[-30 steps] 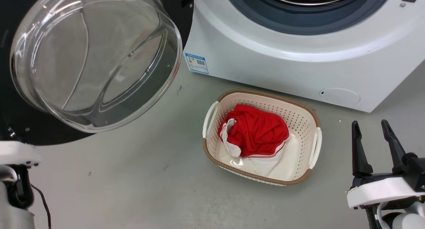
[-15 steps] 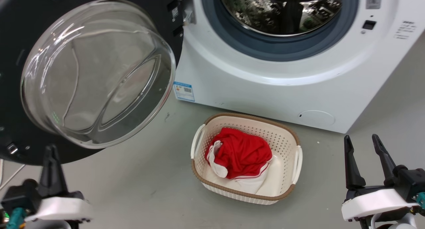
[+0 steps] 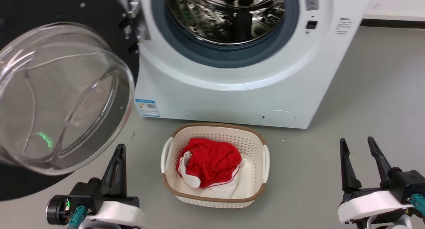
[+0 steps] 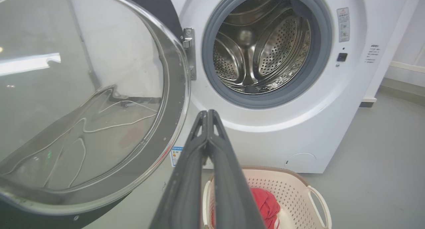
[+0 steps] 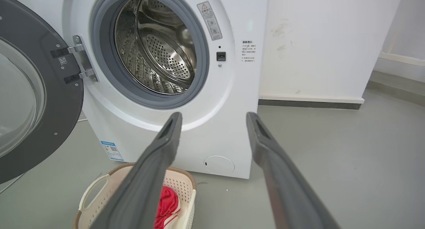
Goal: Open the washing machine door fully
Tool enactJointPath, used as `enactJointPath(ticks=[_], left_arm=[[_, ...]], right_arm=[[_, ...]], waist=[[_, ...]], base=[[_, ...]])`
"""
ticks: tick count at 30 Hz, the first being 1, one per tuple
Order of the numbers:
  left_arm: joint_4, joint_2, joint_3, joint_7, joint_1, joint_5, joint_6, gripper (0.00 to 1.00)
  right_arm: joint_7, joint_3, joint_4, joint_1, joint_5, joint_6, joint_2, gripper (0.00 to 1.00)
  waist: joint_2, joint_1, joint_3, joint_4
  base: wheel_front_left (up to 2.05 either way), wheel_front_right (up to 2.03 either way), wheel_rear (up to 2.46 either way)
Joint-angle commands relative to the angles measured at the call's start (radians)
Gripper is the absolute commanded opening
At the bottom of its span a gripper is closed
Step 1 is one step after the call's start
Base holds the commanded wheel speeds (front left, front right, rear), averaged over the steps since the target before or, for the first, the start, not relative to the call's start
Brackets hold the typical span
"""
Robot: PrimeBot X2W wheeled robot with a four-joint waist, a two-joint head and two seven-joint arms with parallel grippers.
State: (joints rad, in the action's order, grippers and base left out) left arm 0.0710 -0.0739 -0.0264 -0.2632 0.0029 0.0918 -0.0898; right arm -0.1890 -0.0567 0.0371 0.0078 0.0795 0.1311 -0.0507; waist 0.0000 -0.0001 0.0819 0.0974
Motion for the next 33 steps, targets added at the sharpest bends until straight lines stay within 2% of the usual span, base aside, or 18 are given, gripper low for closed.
enactJointPath(ticks=[1,2,3,4,6,13,17,33], left_arm=[[-0.001,0.003,0.006,-0.002,-0.014,-0.005,-0.004,0.15],[0.001,0.004,0.01,-0.002,-0.014,-0.009,-0.002,0.4],[0.002,0.005,0.016,-0.002,-0.017,-0.011,0.0,0.46],[0.001,0.006,0.02,-0.002,-0.021,-0.013,0.002,0.73],[0.002,0.006,0.027,-0.002,-0.028,-0.02,0.006,1.0],[0.01,0.005,0.027,-0.002,-0.038,-0.027,0.02,1.0],[0.011,0.006,0.023,-0.002,-0.04,-0.027,0.026,1.0],[-0.001,0.008,0.017,-0.002,-0.028,-0.034,0.054,1.0]], right_arm=[[-0.002,0.003,0.003,0.001,-0.003,-0.001,0.001,1.0],[-0.001,0.007,0.004,0.002,-0.004,-0.001,0.001,1.0],[-0.001,0.007,0.003,0.003,-0.006,-0.001,0.001,1.0],[0.0,0.012,0.003,0.003,-0.007,-0.001,0.001,1.0],[0.001,0.017,0.002,0.005,-0.009,-0.001,0.001,1.0],[0.002,0.032,0.002,0.005,-0.004,-0.001,0.001,1.0],[0.002,0.04,0.005,0.002,-0.001,-0.001,0.001,1.0],[-0.009,0.064,0.018,-0.021,0.007,-0.001,0.001,1.0]], waist=[[0.0,0.0001,-0.011,-0.035],[0.0,0.0001,-0.014,-0.048],[0.0,0.0001,-0.016,-0.058],[0.0,0.0001,-0.017,-0.071],[0.0,0.0001,-0.02,-0.092],[0.0,0.0001,-0.021,-0.15],[0.0,0.0001,-0.02,-0.159],[0.0,0.0001,-0.014,-0.133]], base=[[0.0,0.0,0.0],[0.0,0.0,0.0],[0.0,0.0,0.0],[0.0,0.0,0.0],[0.0,0.0,0.0],[0.0,0.0,0.0],[0.0,0.0,0.0],[0.0,0.0,0.0]])
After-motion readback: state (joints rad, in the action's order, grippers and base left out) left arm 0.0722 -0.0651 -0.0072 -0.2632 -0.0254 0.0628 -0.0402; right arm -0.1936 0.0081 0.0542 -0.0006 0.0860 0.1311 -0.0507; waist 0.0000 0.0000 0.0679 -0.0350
